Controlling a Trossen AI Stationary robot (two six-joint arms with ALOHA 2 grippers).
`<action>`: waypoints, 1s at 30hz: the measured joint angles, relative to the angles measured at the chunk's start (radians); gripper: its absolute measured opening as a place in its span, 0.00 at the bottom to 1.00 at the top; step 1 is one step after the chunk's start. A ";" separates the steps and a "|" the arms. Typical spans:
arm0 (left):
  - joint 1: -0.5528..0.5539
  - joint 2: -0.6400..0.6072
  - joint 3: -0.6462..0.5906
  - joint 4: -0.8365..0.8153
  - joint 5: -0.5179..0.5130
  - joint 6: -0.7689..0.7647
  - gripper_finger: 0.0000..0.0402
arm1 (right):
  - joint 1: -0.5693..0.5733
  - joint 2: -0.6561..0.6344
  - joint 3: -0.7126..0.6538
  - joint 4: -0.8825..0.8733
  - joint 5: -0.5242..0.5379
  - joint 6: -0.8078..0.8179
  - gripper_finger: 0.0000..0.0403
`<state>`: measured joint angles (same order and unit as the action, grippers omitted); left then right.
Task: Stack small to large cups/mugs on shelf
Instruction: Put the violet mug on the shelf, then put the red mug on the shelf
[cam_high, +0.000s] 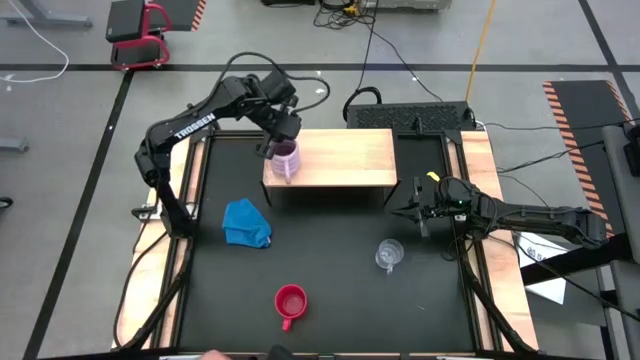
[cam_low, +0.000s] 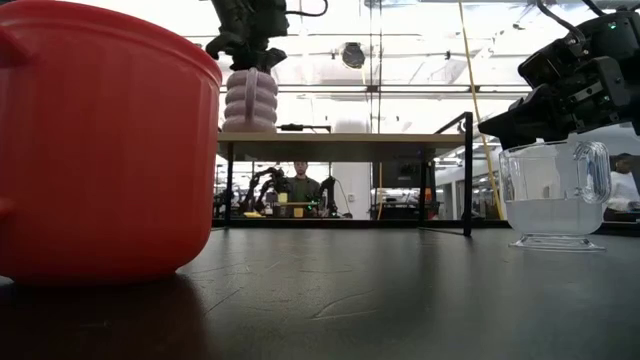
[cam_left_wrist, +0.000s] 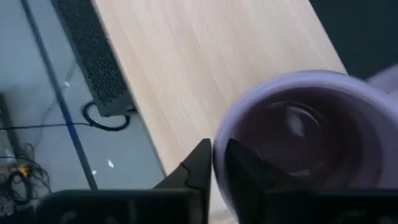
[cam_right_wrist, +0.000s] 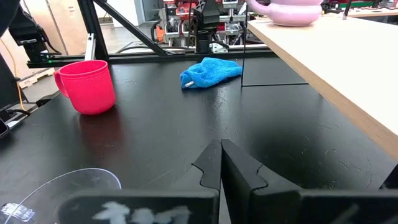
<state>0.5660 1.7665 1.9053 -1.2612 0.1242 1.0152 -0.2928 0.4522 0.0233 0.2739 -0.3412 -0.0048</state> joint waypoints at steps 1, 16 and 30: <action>-0.007 0.002 -0.001 -0.002 -0.010 0.000 0.16 | 0.000 0.000 0.000 0.000 0.000 0.000 0.00; -0.043 -0.047 -0.001 0.048 -0.093 -0.032 0.22 | 0.000 0.000 0.000 -0.017 0.000 0.000 0.00; -0.109 -0.274 0.001 0.071 -0.050 -0.225 0.18 | 0.000 0.000 0.000 -0.010 0.000 -0.007 0.00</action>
<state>0.4568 1.4923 1.9060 -1.1906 0.0745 0.7899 -0.2931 0.4522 0.0235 0.2642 -0.3412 -0.0120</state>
